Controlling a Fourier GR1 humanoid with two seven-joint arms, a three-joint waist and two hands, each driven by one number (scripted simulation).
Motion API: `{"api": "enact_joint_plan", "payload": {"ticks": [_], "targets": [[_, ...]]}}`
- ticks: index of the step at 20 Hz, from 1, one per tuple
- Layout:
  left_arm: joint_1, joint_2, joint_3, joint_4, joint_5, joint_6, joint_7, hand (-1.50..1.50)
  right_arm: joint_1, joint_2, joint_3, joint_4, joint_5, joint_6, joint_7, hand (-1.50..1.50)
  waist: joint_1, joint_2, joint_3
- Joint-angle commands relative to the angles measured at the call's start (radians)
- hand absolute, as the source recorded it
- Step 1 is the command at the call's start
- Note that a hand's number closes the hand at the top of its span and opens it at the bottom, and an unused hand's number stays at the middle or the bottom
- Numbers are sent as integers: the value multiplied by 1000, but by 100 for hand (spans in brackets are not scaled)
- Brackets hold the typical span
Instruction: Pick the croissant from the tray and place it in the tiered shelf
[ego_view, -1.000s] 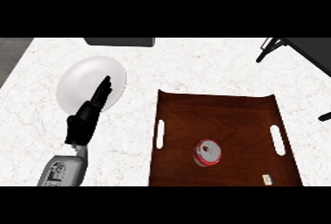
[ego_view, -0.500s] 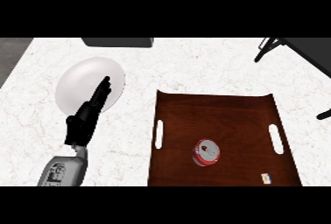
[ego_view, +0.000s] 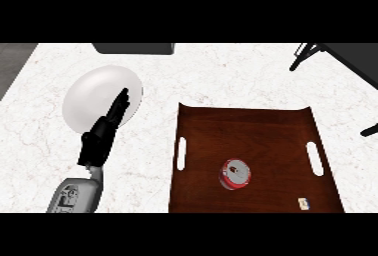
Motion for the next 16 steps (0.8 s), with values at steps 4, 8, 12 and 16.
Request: {"api": "enact_joint_plan", "payload": {"ticks": [4,8,12,16], "targets": [[9,9,10,-11,6,-4,8,0,-50,32,3,-199,43,-99,135,-150,-7,-6,-1],[23,24,27,9,13,-13,-14,0,-36,88,-14,-412,101,47,165,-150,-37,-18,-2],[39,13,33,-18,15,9,21,0,-35,196,-61,-592,90,232,175,-150,-63,-37,-2],[50,35,51,-19,23,-1,21,0,-6,289,-86,-778,103,370,151,-150,-77,-41,-2]]}}
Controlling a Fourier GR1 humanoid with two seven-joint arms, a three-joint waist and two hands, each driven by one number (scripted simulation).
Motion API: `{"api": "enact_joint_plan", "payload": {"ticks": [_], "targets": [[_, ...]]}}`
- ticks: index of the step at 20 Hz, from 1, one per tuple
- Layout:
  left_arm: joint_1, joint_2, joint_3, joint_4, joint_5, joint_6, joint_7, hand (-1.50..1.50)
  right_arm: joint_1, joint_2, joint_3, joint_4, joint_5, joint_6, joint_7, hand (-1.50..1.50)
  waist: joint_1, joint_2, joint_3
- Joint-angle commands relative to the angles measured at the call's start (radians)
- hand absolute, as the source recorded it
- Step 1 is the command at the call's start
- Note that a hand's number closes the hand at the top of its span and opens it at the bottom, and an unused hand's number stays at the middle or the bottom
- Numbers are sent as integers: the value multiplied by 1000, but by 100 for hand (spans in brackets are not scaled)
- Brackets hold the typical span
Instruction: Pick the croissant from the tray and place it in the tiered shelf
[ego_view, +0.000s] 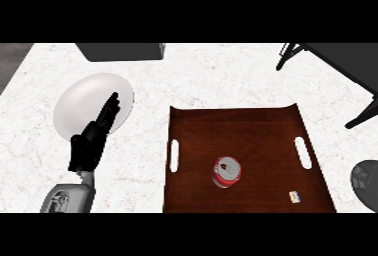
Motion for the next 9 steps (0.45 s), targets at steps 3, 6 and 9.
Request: {"api": "enact_joint_plan", "payload": {"ticks": [3,6,9], "targets": [[54,0,15,5,20,-7,-29,0,48,157,-4,-306,24,300,-7,-150,-29,-15,-1],[30,23,39,9,22,-6,-13,0,73,255,10,-442,11,389,-47,-150,-34,-20,-1],[-9,5,22,15,-1,18,-11,0,89,258,68,-593,15,510,-76,-150,-30,-12,-1]]}}
